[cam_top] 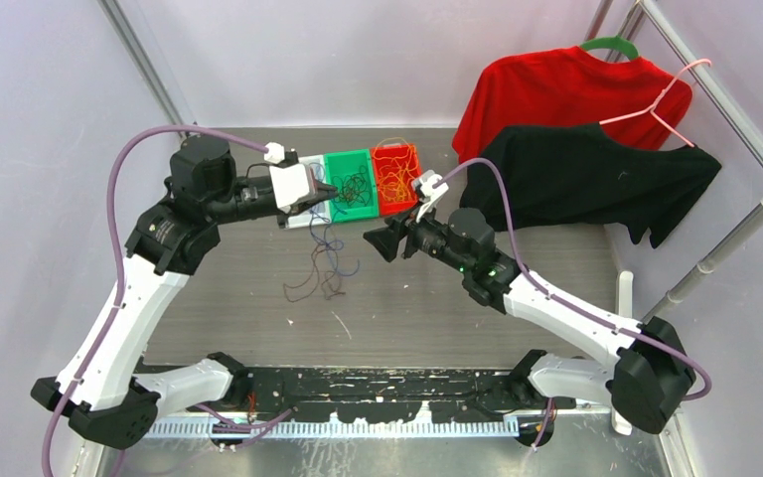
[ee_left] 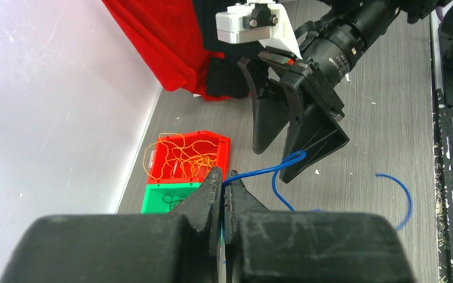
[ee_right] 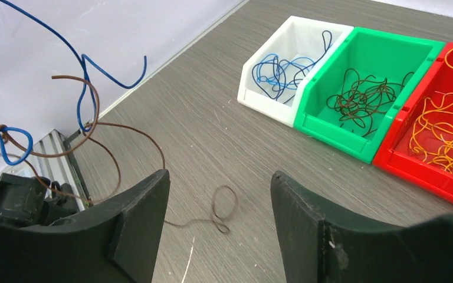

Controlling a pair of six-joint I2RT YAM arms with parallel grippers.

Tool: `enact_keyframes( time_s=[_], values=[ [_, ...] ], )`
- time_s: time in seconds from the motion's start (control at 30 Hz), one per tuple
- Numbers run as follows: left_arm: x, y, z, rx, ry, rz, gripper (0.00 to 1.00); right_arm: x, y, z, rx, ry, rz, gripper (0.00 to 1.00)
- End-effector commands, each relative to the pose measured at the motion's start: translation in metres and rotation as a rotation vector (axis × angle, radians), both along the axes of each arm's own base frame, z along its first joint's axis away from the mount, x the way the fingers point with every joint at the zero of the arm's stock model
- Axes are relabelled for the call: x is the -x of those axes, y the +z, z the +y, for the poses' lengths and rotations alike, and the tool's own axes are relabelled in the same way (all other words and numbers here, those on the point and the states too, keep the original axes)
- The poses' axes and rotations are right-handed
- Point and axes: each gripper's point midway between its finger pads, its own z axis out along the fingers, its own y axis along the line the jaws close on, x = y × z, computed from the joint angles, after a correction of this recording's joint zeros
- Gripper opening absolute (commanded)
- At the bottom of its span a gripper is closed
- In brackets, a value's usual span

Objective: Untangle the cables
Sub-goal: Untie the cable.

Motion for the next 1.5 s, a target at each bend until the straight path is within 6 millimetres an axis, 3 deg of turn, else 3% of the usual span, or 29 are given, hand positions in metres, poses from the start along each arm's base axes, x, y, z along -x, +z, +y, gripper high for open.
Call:
enact_keyframes(
  time_s=[0.0,0.33,0.6,0.77,1.03,1.23,1.47],
  values=[
    [0.007,0.016,0.005,0.006,-0.008,-0.087,0.0,0.009,0.056,-0.002,-0.051,0.041,-0.107,0.69],
    [0.011,0.007,0.006,-0.021,-0.028,-0.095,0.0,0.06,0.136,0.018,-0.256,0.322,-0.185,0.68],
    [0.011,0.011,0.003,-0.005,-0.031,-0.071,0.0,0.068,0.153,0.039,-0.373,0.452,-0.175,0.67],
    [0.012,0.013,0.001,0.002,-0.028,-0.059,0.0,0.086,0.152,0.056,-0.369,0.548,-0.176,0.65],
    [0.014,0.016,-0.001,0.011,-0.033,-0.044,0.0,0.088,0.155,0.076,-0.437,0.6,-0.151,0.58],
    [0.015,0.024,-0.002,0.027,-0.031,-0.04,0.0,0.081,0.139,0.092,-0.493,0.609,-0.062,0.47],
    [0.015,0.037,-0.002,0.041,-0.029,-0.07,0.0,0.08,0.11,0.094,-0.495,0.606,0.017,0.39]
  ],
)
